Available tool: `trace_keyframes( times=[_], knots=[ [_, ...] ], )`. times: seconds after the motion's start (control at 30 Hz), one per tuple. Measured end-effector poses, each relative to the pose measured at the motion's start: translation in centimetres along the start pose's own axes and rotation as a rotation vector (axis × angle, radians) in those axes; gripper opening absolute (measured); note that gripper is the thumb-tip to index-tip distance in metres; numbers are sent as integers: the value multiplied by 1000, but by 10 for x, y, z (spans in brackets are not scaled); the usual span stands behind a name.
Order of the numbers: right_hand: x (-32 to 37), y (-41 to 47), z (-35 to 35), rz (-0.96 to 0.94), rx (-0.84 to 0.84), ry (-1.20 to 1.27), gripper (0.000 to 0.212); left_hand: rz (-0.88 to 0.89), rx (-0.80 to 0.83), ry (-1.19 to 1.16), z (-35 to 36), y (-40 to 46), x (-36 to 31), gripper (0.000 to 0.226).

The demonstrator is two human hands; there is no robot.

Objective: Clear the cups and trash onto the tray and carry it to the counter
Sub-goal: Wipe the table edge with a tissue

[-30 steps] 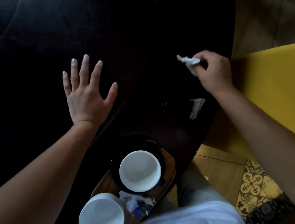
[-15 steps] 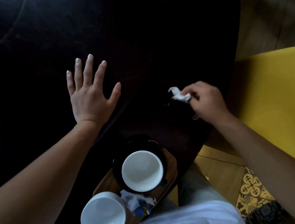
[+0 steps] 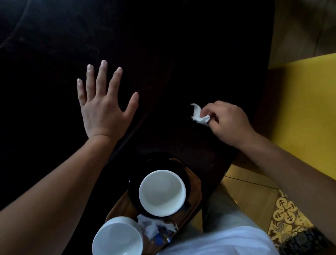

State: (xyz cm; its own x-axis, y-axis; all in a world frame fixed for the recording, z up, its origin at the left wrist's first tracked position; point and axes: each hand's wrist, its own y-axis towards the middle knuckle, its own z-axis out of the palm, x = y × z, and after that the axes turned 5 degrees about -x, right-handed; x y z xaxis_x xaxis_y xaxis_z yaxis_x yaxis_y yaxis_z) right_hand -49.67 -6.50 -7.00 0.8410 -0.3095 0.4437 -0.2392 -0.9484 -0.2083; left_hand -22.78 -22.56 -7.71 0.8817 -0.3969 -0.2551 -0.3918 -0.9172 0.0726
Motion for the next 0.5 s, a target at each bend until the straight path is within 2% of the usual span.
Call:
trace_keyframes(
  times=[0.17, 0.23, 0.43, 0.5],
  knots=[
    [7, 39, -1, 33, -162, 25, 23, -7, 3, 4, -1, 0, 0, 69],
    [9, 47, 0, 28, -95, 9, 22, -6, 9, 8, -1, 0, 0, 69],
    [14, -2, 1, -211, 235, -68, 17, 1, -2, 1, 0, -1, 2, 69],
    [10, -3, -5, -237, 263, -65, 16, 2, -4, -2, 0, -1, 1, 69]
  ],
)
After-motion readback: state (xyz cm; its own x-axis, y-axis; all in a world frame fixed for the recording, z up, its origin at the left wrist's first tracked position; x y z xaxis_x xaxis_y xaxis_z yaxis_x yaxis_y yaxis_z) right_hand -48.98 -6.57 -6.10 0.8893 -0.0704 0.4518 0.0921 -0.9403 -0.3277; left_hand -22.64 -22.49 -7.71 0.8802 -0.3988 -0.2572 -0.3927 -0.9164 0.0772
